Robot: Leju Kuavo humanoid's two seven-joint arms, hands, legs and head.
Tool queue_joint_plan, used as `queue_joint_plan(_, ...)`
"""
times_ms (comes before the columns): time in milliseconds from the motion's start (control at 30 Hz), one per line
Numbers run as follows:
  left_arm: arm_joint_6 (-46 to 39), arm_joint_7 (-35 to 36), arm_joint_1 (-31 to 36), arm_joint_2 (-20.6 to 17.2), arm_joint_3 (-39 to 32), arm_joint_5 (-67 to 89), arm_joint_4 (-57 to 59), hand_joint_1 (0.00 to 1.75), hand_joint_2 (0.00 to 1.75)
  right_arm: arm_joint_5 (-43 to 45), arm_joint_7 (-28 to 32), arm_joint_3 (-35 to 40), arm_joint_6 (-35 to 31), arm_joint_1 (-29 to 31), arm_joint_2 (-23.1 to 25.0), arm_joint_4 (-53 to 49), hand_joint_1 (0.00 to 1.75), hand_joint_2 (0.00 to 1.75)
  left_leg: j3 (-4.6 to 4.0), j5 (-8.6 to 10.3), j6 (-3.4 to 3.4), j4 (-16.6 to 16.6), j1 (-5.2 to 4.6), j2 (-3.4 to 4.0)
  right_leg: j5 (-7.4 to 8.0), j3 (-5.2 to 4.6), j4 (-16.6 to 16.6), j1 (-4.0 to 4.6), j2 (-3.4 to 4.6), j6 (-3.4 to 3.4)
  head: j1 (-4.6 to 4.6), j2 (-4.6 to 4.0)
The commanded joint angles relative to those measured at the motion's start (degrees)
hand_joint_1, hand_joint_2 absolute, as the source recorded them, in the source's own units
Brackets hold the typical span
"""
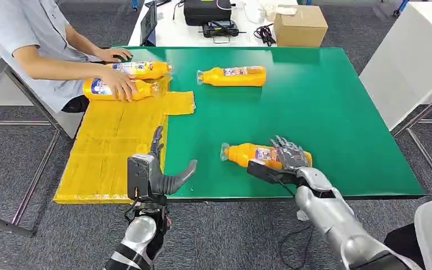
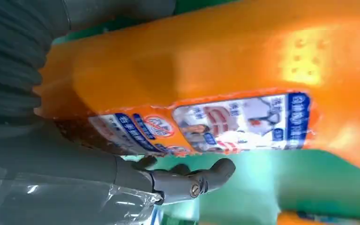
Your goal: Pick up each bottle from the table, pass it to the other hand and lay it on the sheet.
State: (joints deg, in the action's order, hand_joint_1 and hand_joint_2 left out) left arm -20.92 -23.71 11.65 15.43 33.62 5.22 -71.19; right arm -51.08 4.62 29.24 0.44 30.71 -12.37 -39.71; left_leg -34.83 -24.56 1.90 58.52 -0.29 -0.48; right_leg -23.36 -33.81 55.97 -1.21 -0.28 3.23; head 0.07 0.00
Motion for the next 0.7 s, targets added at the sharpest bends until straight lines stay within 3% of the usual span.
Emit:
queue_joint_plan(33, 2.9, -0.4, 3.5, -1.7, 2.2, -2.3, 4.6, 0.00, 1.75, 9.2, 6.6, -7.3, 7.9, -4.0, -5.5, 10.0, 1.75, 1.75, 0.31, 0.02, -0.03, -0.1, 0.06, -0.48, -0.11, 0.32, -0.2, 0.07, -0.47, -0.06, 0.00, 0.00)
queue_joint_plan(267, 3.8, -0.8, 4.2, -1.5, 2.6, -3.1, 5.3, 0.00, 1.75, 14.0, 9.4, -9.9, 9.9, -6.2, -6.6, 9.3, 1.75, 1.75, 0.88, -0.16, 0.19, -0.1, 0.12, -0.39, -0.18, 0.71, -0.5, 0.12, -0.38, 0.08, 0.00, 0.00)
queue_joint_plan(333, 4.7, -0.9, 4.4, -1.5, 2.8, -4.1, 5.3, 0.00, 1.75, 18.4, 11.6, -11.3, 14.7, -7.0, -7.7, 8.3, 1.75, 1.75, 1.01, -0.17, 0.20, -0.1, 0.15, -0.41, -0.17, 0.91, -0.7, 0.15, -0.39, 0.06, 0.02, 0.00)
queue_joint_plan(533, 5.5, -0.6, 4.5, -1.0, 2.1, -7.2, 5.7, 0.00, 1.75, 25.5, 15.7, -12.3, 18.3, -10.1, -9.7, 2.4, 1.75, 1.75, 1.25, -0.25, 0.34, -0.2, 0.15, -0.44, -0.17, 1.23, -0.8, 0.16, -0.44, 0.06, 0.02, 0.00)
queue_joint_plan(700, 5.5, -0.7, 4.5, -1.0, 2.1, -7.2, 5.7, 0.00, 1.75, 25.5, 15.7, -12.3, 18.2, -10.1, -9.5, 2.2, 1.75, 1.75, 1.30, -0.32, 0.38, -0.2, 0.17, -0.29, -0.14, 1.30, -0.9, 0.18, -0.31, 0.07, 0.02, 0.00)
